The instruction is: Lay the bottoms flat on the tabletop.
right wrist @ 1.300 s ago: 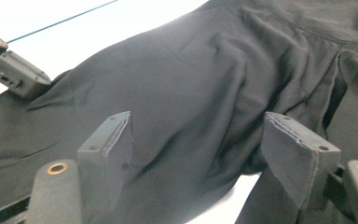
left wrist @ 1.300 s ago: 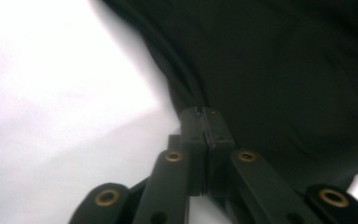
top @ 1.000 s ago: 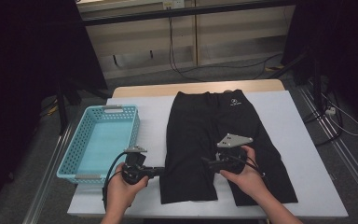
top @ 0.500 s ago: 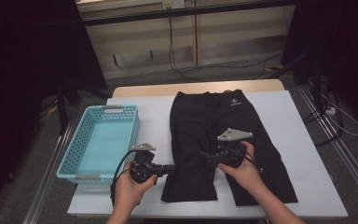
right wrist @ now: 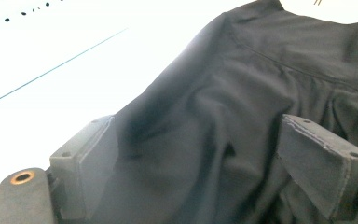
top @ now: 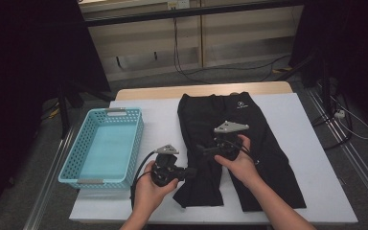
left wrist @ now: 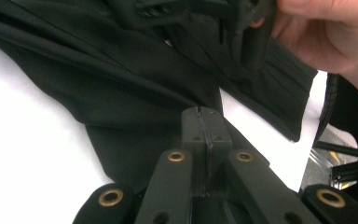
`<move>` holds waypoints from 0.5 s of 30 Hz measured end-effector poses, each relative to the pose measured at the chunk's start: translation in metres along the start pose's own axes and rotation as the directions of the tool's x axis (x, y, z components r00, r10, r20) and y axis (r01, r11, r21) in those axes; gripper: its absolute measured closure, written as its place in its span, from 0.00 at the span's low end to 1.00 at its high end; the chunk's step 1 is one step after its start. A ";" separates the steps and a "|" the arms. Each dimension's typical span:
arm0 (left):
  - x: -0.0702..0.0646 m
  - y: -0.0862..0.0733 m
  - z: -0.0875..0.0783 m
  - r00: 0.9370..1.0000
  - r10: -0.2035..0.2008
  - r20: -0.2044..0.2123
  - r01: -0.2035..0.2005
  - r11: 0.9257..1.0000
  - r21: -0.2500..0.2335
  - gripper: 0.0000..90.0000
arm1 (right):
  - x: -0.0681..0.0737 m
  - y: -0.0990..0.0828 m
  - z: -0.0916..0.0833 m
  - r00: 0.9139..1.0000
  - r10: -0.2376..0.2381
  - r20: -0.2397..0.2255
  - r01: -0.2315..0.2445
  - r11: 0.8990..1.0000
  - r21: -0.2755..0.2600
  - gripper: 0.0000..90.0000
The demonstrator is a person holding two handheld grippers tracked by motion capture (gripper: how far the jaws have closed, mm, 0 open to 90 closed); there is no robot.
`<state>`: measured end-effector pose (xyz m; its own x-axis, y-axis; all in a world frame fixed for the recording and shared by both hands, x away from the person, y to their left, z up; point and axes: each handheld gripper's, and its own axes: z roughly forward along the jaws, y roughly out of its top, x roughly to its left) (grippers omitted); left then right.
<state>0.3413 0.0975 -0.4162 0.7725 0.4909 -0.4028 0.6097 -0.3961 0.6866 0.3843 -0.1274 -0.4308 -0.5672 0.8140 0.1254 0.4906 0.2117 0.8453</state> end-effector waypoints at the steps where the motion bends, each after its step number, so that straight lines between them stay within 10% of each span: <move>1: 0.000 0.000 0.000 1.000 0.000 0.001 0.000 1.000 0.004 1.00 | 0.001 0.001 0.002 1.000 0.001 -0.003 -0.001 1.000 0.005 0.14; 11: -0.001 0.002 0.000 1.000 0.017 0.004 -0.017 1.000 -0.026 1.00 | 0.009 0.004 0.032 0.999 0.022 -0.031 -0.020 0.998 0.057 0.23; 15: -0.001 0.004 0.002 0.999 0.029 0.012 -0.029 0.999 -0.031 1.00 | 0.011 0.005 0.044 0.997 0.048 -0.056 -0.044 0.997 0.065 0.46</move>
<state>0.3428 0.0936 -0.4144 0.7921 0.4696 -0.3900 0.5815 -0.3861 0.7161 0.4102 -0.0935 -0.4482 -0.5791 0.7917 0.1942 0.5569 0.2102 0.8036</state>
